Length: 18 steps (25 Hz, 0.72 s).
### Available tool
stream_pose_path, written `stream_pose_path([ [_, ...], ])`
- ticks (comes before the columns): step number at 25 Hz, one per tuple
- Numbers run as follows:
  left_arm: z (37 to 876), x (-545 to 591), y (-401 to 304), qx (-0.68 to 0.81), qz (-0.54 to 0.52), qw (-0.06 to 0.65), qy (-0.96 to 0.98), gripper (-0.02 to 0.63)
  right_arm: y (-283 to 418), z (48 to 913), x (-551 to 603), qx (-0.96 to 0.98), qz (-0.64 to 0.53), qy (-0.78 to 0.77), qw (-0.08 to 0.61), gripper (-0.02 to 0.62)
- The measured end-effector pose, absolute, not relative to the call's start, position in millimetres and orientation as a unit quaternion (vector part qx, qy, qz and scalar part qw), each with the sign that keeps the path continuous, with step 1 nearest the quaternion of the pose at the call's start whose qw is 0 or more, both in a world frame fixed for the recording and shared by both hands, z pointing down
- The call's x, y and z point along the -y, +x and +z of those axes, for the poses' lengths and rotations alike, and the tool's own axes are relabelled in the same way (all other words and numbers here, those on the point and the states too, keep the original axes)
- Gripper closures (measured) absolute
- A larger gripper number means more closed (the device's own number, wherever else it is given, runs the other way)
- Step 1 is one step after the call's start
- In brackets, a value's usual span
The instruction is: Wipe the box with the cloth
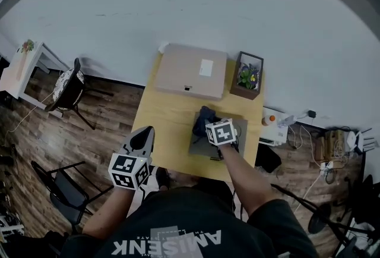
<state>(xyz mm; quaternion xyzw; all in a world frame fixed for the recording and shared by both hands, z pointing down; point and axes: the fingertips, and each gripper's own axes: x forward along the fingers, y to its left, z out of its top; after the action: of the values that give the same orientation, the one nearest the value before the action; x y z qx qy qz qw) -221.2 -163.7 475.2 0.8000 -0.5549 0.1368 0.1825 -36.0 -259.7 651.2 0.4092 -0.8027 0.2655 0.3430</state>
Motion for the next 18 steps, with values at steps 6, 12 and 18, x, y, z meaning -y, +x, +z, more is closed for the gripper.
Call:
stream_pose_path([
  [6, 474.3, 172.0, -208.8, 0.543, 0.139, 0.179, 0.809, 0.604, -21.7, 651.0, 258.2, 0.801, 0.277, 0.412, 0.335, 0.495],
  [12, 469.3, 177.4, -199.7, 0.533, 0.138, 0.173, 0.817, 0.604, -7.2, 650.0, 252.4, 0.793, 0.297, 0.424, 0.321, 0.495],
  [18, 469.1, 177.6, -193.1, 0.525, 0.139, 0.173, 0.821, 0.604, 6.3, 646.4, 250.5, 0.786, 0.306, 0.433, 0.316, 0.495],
])
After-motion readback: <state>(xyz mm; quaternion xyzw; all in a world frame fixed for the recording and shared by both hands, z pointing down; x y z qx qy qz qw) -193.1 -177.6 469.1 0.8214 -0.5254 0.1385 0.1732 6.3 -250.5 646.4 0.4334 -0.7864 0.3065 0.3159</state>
